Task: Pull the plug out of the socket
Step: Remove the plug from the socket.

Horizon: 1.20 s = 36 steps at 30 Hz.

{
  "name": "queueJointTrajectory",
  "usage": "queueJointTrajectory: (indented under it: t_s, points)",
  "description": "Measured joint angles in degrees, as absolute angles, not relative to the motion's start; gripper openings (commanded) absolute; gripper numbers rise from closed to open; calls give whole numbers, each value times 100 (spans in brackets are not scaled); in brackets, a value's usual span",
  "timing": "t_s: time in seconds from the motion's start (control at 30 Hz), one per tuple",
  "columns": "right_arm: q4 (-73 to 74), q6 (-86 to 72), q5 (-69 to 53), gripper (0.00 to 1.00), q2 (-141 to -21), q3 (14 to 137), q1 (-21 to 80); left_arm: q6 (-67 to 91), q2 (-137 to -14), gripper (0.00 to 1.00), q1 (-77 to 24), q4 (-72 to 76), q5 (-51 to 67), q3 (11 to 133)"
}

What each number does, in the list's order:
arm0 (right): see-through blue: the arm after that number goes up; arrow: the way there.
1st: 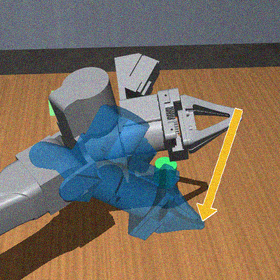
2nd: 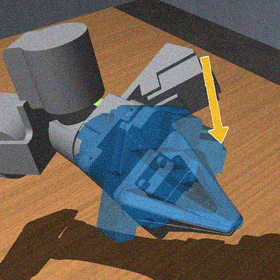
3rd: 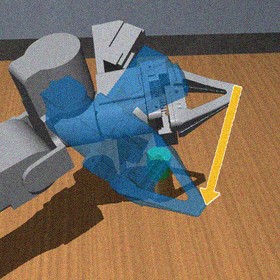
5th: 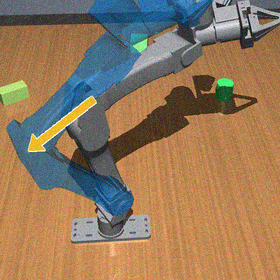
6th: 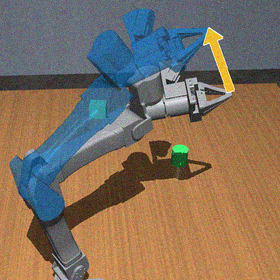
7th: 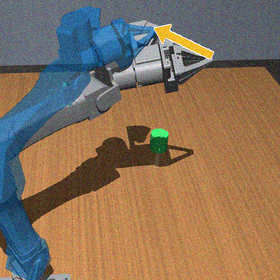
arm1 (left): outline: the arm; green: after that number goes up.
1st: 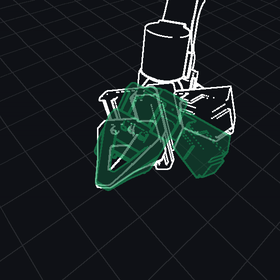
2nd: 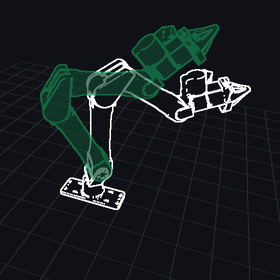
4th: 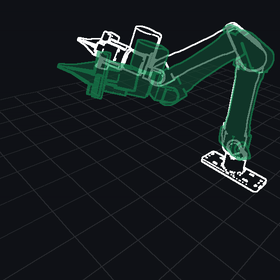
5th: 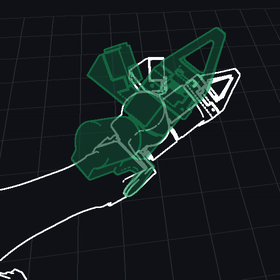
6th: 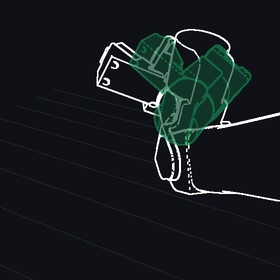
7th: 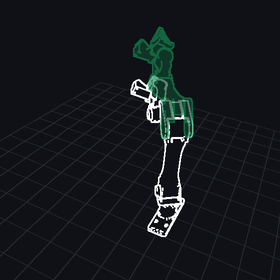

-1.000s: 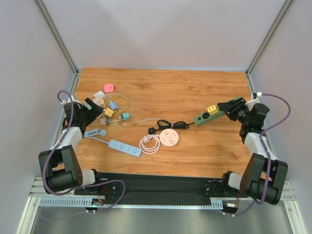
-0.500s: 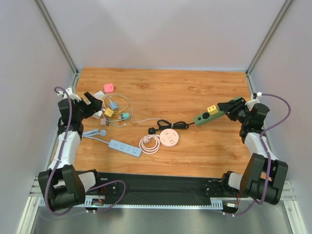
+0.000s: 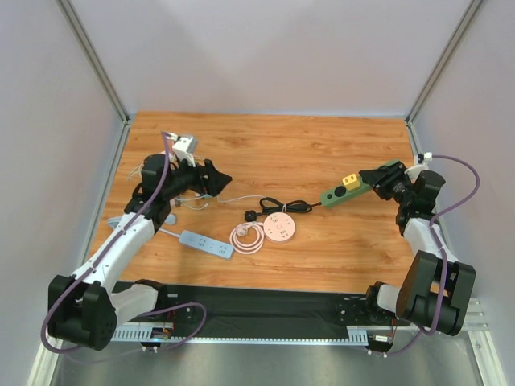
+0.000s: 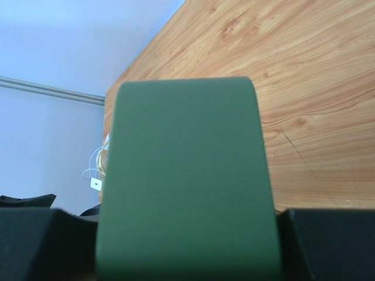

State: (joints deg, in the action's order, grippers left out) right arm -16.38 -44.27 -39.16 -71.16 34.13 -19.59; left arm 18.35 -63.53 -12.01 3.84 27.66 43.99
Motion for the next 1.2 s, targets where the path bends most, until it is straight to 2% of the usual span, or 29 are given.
queueJointTrajectory:
  t_s: [0.4, 0.87, 1.2]
  points:
    - [-1640, -4381, -4206, 0, -7240, 3509, -1968, 198, -6912, 100, -3439, 886, 2421, 4615]
    - [-1656, -4348, -4364, 0, -7240, 3520, -1968, -895, -8589, 100, -4777, 864, 1870, 6193]
    - [-1660, -4366, -4372, 0, -7238, 3520, -1955, -1297, -10215, 100, -5494, 792, 1439, 7815]
